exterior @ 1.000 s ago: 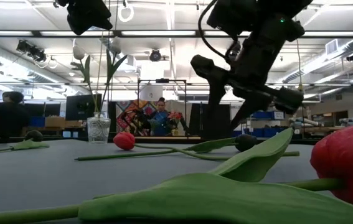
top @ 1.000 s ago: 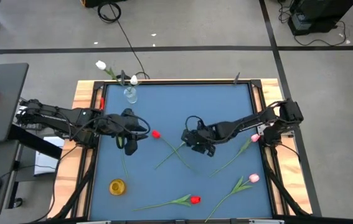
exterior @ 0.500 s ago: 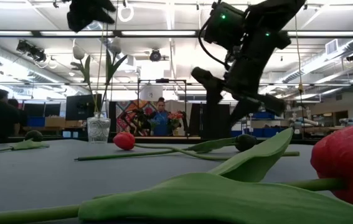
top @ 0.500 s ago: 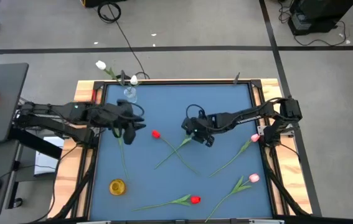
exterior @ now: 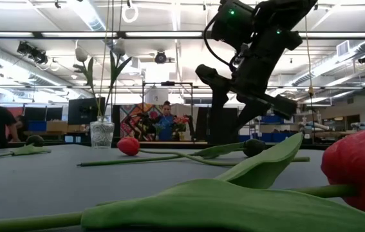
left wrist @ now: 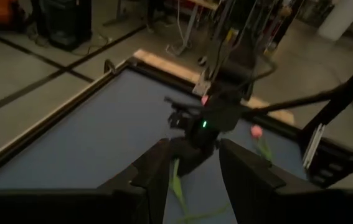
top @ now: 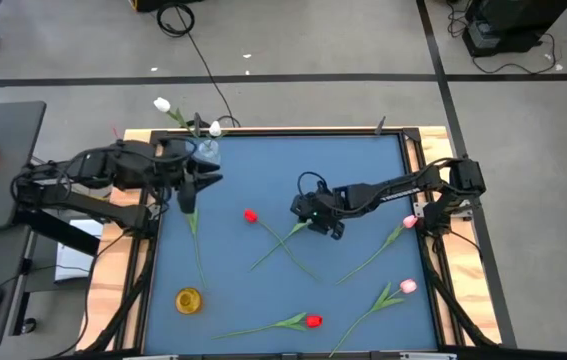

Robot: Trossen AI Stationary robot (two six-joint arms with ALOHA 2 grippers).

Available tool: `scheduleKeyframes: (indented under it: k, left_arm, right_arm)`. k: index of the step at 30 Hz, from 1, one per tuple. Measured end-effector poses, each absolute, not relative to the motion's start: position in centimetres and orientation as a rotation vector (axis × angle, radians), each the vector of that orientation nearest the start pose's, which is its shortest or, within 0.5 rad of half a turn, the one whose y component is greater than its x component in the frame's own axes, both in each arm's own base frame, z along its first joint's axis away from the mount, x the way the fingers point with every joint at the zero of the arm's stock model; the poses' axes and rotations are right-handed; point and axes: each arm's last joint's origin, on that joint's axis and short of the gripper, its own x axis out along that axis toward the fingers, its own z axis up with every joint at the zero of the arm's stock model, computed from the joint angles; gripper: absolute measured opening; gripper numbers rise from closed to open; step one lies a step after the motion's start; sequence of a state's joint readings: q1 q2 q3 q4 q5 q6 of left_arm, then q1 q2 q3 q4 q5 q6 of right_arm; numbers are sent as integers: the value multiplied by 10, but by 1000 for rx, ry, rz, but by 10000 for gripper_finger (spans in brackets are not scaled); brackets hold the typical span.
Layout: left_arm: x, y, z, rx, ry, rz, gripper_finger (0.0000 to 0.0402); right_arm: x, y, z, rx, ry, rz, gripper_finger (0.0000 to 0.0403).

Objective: Sort flowers into vase by color
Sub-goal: Put the right black tulip into the transparent vase

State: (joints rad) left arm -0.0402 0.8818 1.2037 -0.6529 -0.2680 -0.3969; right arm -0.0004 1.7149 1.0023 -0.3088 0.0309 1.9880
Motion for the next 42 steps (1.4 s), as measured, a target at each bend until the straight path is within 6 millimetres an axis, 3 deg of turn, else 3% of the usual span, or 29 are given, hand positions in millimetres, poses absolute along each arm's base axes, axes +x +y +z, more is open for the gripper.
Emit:
scheduleKeyframes:
  k: [8, 15, 21, 31, 42]
  left_arm:
    - [175, 0, 390, -311, 457, 304, 146]
    - [186, -1, 384, -303, 497, 293, 146]
    - [188, -1, 383, -300, 503, 292, 146]
    - [194, -2, 379, -297, 524, 296, 146]
    - [205, -2, 375, -294, 536, 302, 146]
  right_arm:
    - [327, 2, 163, 1779, 619, -1102, 185]
    - [317, 3, 149, 1851, 569, -1214, 180]
    - [307, -9, 136, 1919, 489, -1302, 155]
    - [307, -31, 135, 1901, 423, -1303, 125]
    - [298, -35, 132, 1728, 477, -1366, 31]
